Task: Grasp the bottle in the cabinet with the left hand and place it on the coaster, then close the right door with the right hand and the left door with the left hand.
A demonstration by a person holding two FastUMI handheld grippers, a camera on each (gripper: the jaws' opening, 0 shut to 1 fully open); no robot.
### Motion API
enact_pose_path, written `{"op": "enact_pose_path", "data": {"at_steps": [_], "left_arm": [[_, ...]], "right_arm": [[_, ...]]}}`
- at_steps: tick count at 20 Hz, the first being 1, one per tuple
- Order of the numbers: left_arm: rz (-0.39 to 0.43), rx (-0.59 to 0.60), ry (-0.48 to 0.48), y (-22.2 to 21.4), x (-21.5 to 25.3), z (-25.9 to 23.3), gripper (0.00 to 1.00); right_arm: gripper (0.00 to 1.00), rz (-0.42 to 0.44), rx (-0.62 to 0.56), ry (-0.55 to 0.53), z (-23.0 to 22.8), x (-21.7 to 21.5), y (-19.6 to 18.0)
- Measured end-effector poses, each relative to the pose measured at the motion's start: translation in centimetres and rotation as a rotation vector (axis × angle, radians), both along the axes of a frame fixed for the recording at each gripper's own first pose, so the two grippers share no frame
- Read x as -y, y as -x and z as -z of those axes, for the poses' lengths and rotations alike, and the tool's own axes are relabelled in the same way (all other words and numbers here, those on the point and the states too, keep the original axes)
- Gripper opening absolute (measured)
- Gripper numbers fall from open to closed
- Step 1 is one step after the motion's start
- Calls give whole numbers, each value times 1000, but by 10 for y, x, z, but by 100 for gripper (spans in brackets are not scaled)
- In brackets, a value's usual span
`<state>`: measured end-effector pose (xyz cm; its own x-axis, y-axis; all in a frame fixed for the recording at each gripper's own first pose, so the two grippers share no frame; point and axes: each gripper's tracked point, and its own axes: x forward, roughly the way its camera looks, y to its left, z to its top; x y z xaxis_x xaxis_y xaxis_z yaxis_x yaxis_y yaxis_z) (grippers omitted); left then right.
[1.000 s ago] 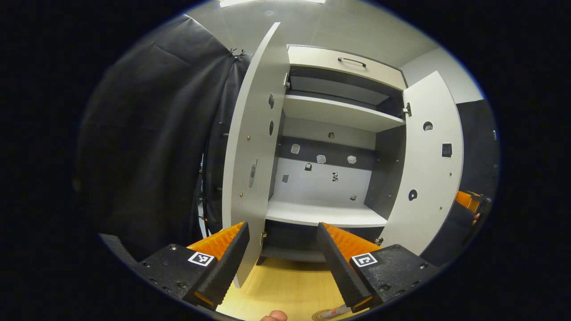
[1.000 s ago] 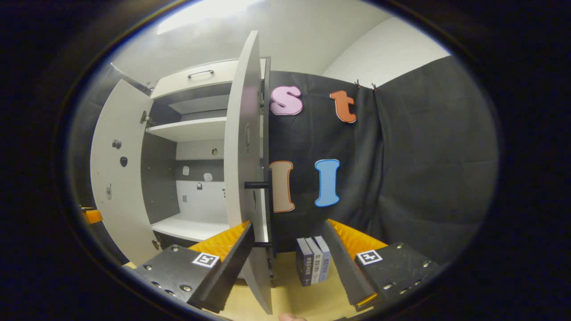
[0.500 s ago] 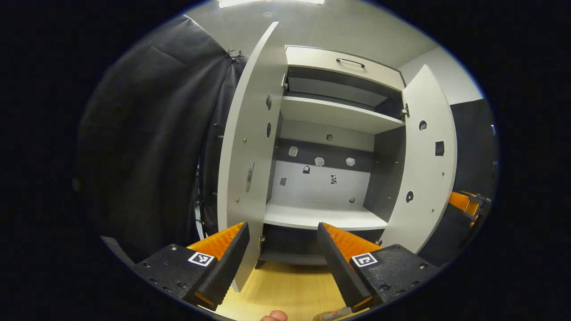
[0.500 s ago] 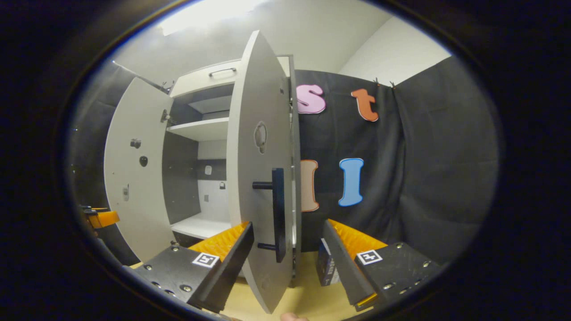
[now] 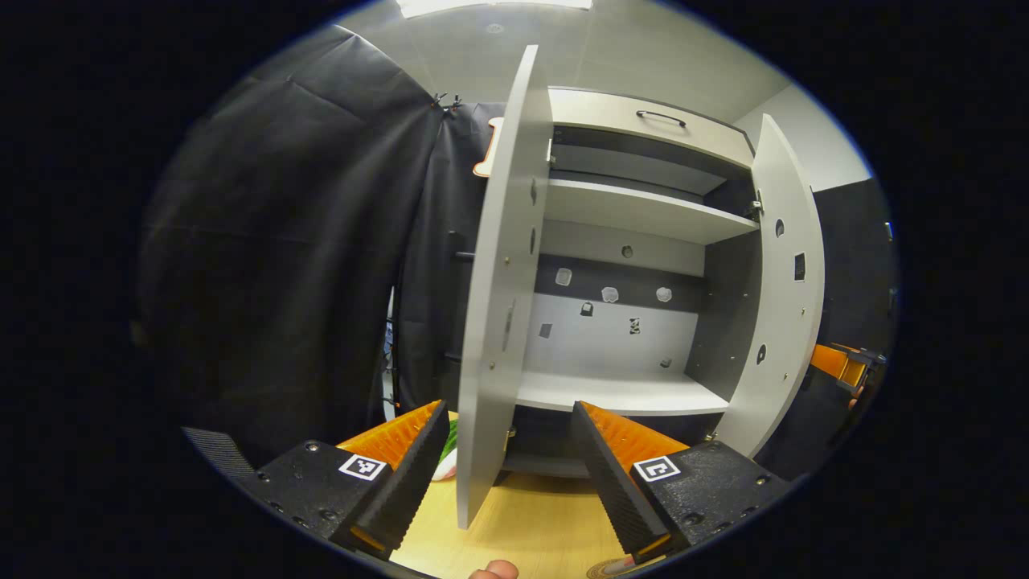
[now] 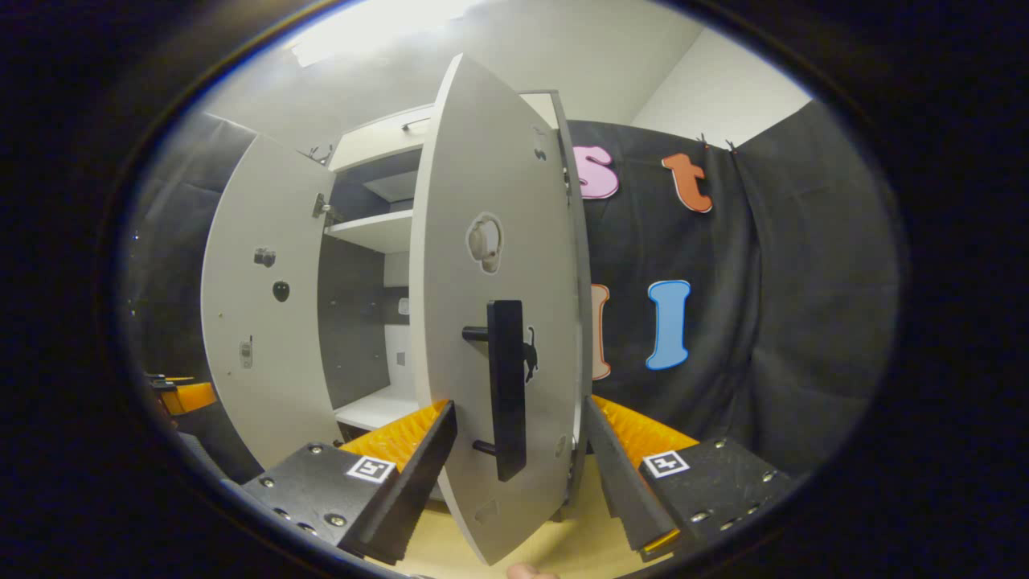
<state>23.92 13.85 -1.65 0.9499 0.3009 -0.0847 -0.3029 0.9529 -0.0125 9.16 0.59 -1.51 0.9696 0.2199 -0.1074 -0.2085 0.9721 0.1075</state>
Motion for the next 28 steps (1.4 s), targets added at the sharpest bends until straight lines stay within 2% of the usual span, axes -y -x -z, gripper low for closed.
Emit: {"op": "enact_pose_path", "data": {"at_steps": [1,2,4,5,6,7,8,10,11,12,13,15,19,21,22,24,25,26,27,28], "left_arm": [[-11,0,-2,4,-5,-1,92],[-23,0,-3,7,-10,-1,96],[-43,0,-5,11,-20,0,96],[-51,0,-5,12,-25,-1,92],[-59,0,-5,14,-30,0,92],[-65,0,-6,15,-35,0,92],[-70,-2,-8,15,-38,0,96],[-77,-1,-12,16,-46,-1,96],[-78,-1,-13,17,-50,-1,96],[-78,-2,-15,18,-52,-1,92],[-79,-4,-16,19,-56,0,96],[-76,-9,-16,18,-63,0,96],[-51,-20,-20,12,-73,1,96],[-38,-25,-24,9,-77,3,96],[-31,-26,-26,8,-79,3,92],[-19,-26,-32,5,-82,2,92],[-14,-28,-35,4,-85,3,96],[-11,-31,-39,4,-86,2,96],[-8,-32,-41,3,-89,3,96],[-6,-34,-43,1,-91,3,92]], "right_arm": [[93,-5,1,0,1,-5,1],[93,-11,0,1,1,-9,-2],[96,-30,-1,-4,1,-21,-4],[93,-43,-3,-9,2,-28,-5],[96,-56,-6,-15,2,-35,-6],[96,-68,-9,-21,3,-44,-6],[96,-76,-8,-25,2,-51,-7],[96,-86,-2,-28,0,-63,-6],[96,-90,1,-28,-1,-67,-6],[96,-93,2,-27,-1,-72,-6],[96,-94,1,-27,0,-75,-5],[93,-91,-4,-30,2,-81,-4],[93,-69,-3,-37,1,-89,-1],[96,-57,-3,-39,2,-92,1],[96,-52,-5,-38,3,-93,1],[96,-45,-8,-36,6,-98,3],[96,-41,-9,-36,7,-98,4],[92,-38,-10,-37,6,-100,3],[96,-36,-10,-38,6,-101,1],[96,-35,-10,-39,6,-102,-1]]}}
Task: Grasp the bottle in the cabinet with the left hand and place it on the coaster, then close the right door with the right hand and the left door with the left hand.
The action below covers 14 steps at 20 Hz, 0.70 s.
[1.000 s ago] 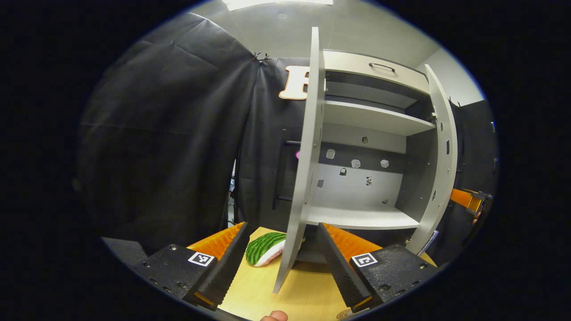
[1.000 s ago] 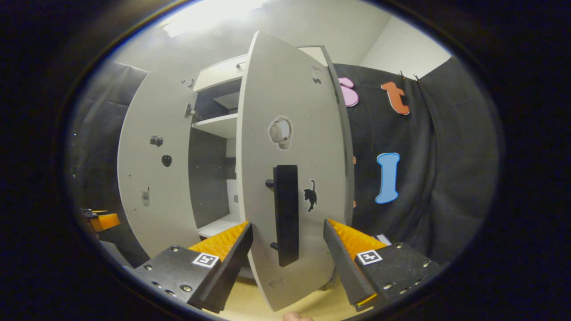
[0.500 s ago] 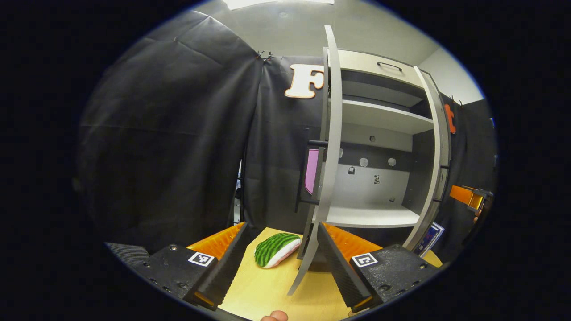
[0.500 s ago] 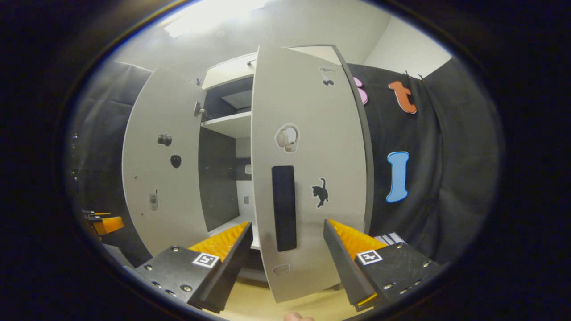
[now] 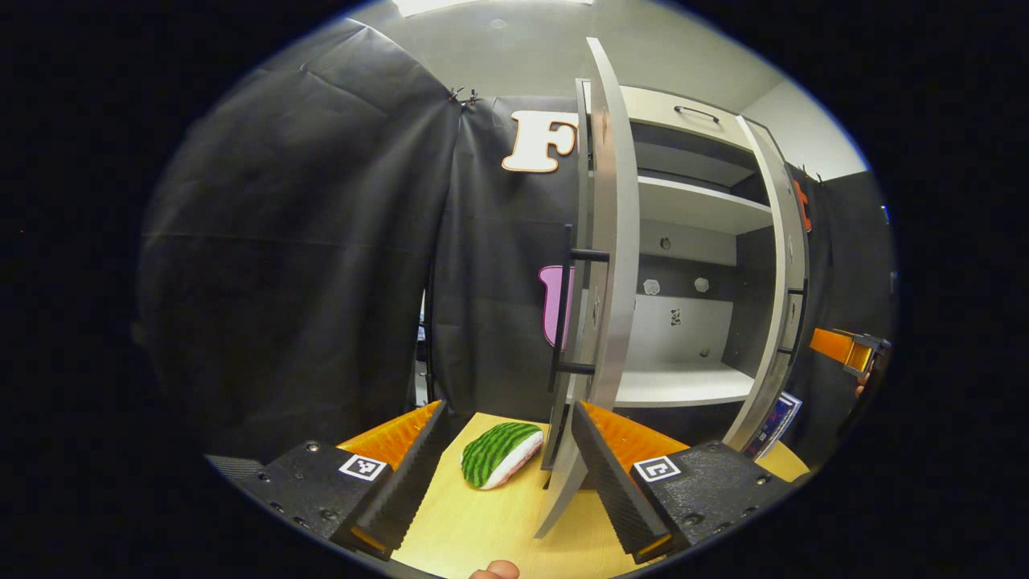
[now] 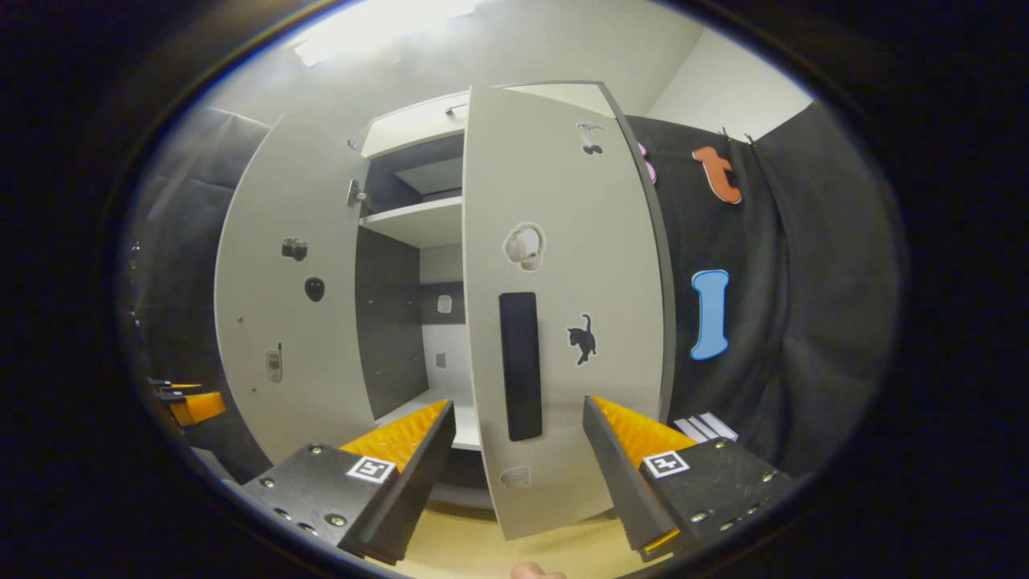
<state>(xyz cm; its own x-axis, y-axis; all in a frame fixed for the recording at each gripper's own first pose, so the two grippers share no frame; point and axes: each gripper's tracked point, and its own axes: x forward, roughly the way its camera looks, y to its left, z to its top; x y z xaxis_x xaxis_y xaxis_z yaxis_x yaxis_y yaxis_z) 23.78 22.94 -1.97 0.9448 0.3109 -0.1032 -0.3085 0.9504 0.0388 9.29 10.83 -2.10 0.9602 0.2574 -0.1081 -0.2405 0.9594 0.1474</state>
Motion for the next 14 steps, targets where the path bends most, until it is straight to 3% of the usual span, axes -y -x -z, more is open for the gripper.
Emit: {"op": "enact_pose_path", "data": {"at_steps": [14], "left_arm": [[21,-10,0,-12,-3,6,92]], "right_arm": [[93,27,-7,12,10,2,-8]]}}
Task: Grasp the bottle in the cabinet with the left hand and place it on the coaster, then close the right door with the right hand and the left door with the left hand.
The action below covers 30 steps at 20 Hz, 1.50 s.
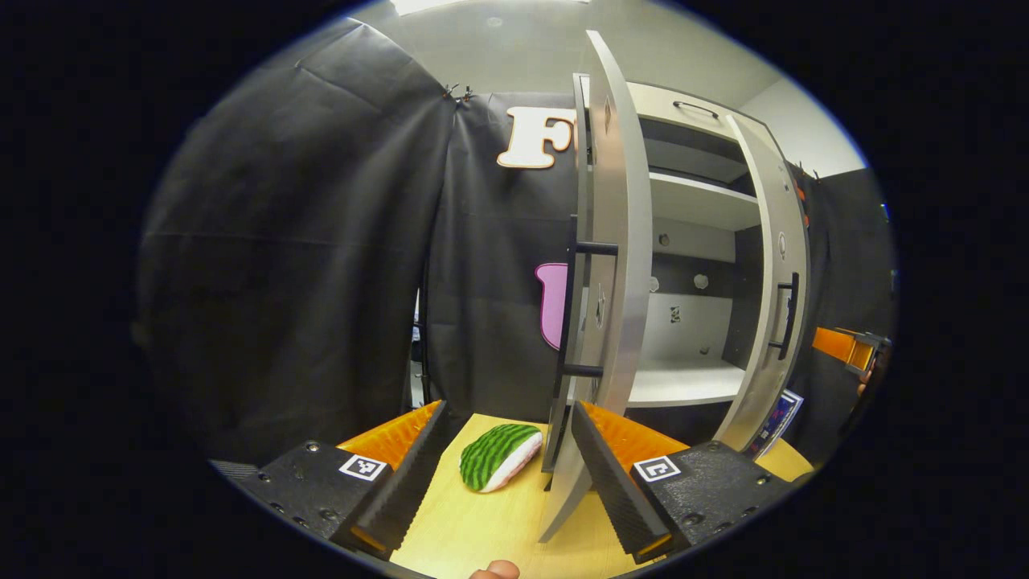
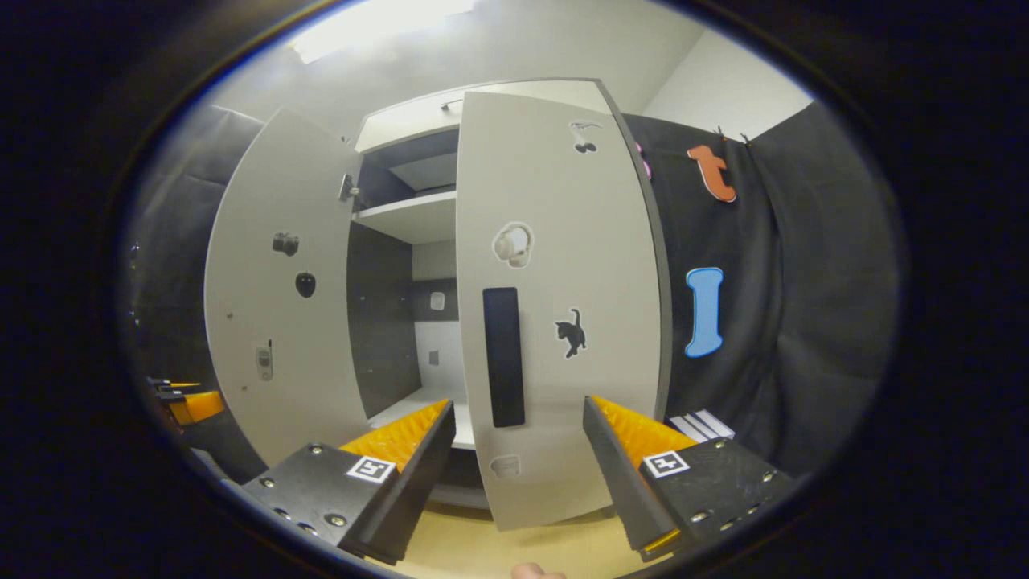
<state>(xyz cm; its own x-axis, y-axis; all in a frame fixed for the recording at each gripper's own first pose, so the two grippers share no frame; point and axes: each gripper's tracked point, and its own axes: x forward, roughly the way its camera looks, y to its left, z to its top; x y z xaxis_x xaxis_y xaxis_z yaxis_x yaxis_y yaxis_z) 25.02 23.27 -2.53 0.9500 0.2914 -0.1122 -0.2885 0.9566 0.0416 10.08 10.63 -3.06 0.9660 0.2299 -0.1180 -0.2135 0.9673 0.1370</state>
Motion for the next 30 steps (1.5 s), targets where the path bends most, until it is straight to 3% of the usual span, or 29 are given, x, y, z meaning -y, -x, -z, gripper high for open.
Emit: {"op": "enact_pose_path", "data": {"at_steps": [6,9,12,16,17,18,19,21,23,25,27,28,30], "left_arm": [[3,-2,8,-3,1,3,92],[4,-2,5,-4,0,4,92],[6,-3,5,-6,0,4,100],[7,-8,4,-9,0,7,93],[8,-9,4,-9,0,8,92],[10,-10,3,-10,0,8,100],[12,-11,2,-10,1,8,96],[15,-11,1,-12,3,9,100],[10,-14,-10,-12,2,8,92],[13,-17,-19,-13,3,8,96],[23,-20,-24,-14,5,6,91],[29,-24,-24,-14,6,8,91],[30,-24,-15,-15,7,9,95]], "right_arm": [[96,14,-1,10,2,7,3],[93,24,0,8,2,11,3],[93,34,1,7,1,16,3],[96,44,-4,9,3,19,3],[93,46,-6,8,4,20,4],[93,48,-7,9,5,21,4],[93,51,-7,10,5,23,5],[93,57,-10,13,7,26,6],[93,63,-16,12,9,29,7],[93,67,-19,10,9,33,7],[96,71,-20,13,10,37,7],[93,72,-21,16,10,40,7],[96,77,-25,18,11,44,10]]}}
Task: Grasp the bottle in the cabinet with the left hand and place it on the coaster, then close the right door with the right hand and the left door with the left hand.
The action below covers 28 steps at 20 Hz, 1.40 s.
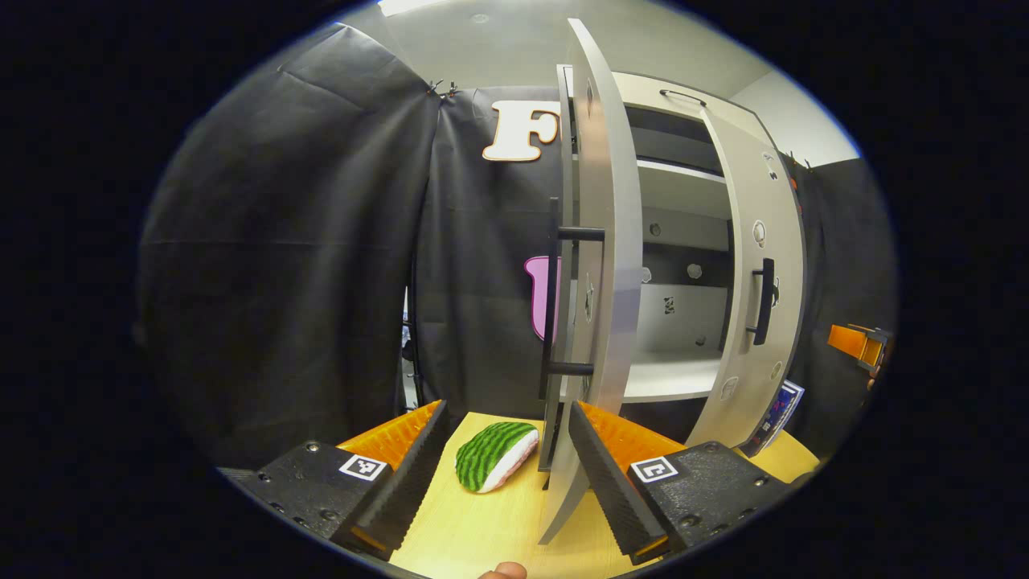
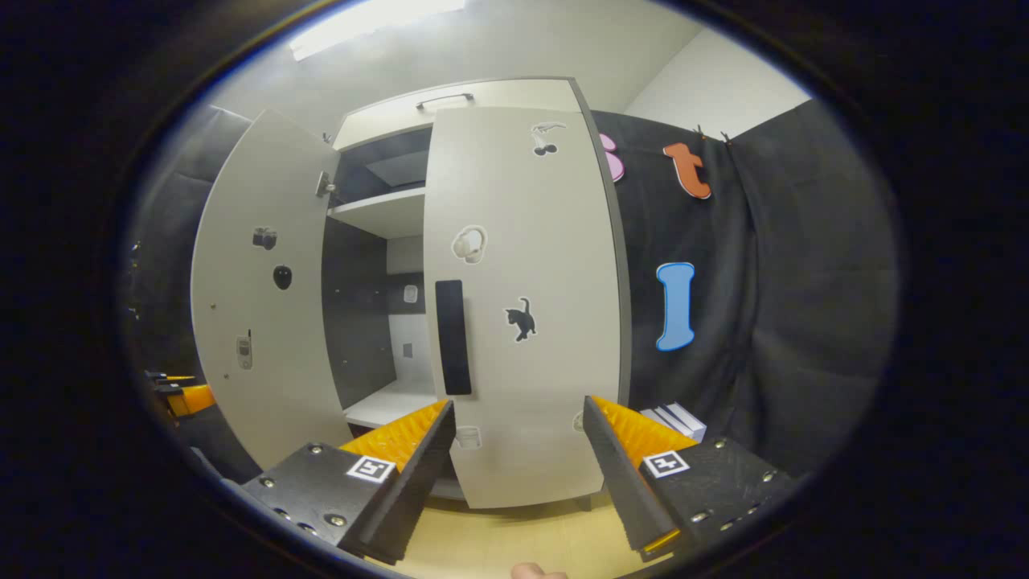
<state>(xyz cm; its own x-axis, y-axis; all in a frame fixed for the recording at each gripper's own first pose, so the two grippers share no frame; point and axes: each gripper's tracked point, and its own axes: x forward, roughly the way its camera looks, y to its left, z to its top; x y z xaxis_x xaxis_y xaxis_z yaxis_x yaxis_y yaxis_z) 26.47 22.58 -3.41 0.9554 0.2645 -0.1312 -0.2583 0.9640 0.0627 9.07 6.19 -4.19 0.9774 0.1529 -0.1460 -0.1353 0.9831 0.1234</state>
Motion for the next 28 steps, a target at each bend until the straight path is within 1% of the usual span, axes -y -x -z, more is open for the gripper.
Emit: {"op": "enact_pose_path", "data": {"at_steps": [1,2,3,6,8,9,10,15,19,25,28], "left_arm": [[-3,-1,2,0,1,0,95],[-5,-2,2,0,0,1,89],[-4,-1,1,0,0,0,94],[20,-2,12,-2,5,1,94],[45,-3,23,-6,23,1,94],[56,-4,27,-7,37,4,94],[67,-3,27,-10,47,7,94],[110,-8,18,-21,75,10,94],[147,4,61,-32,101,14,94],[229,-4,124,-50,144,22,95],[253,-7,122,-53,157,22,95]], "right_arm": [[93,3,-2,-1,1,3,0],[93,6,-4,-4,1,6,0],[93,7,-6,-7,2,9,0],[96,13,-11,-7,2,18,2],[96,19,-17,-8,5,26,5],[93,23,-19,-7,6,31,6],[96,28,-20,-5,5,37,6],[96,61,-21,3,2,68,12],[96,86,-18,12,-1,90,15],[96,118,-11,17,-5,116,18],[96,128,-12,20,-4,122,20]]}}
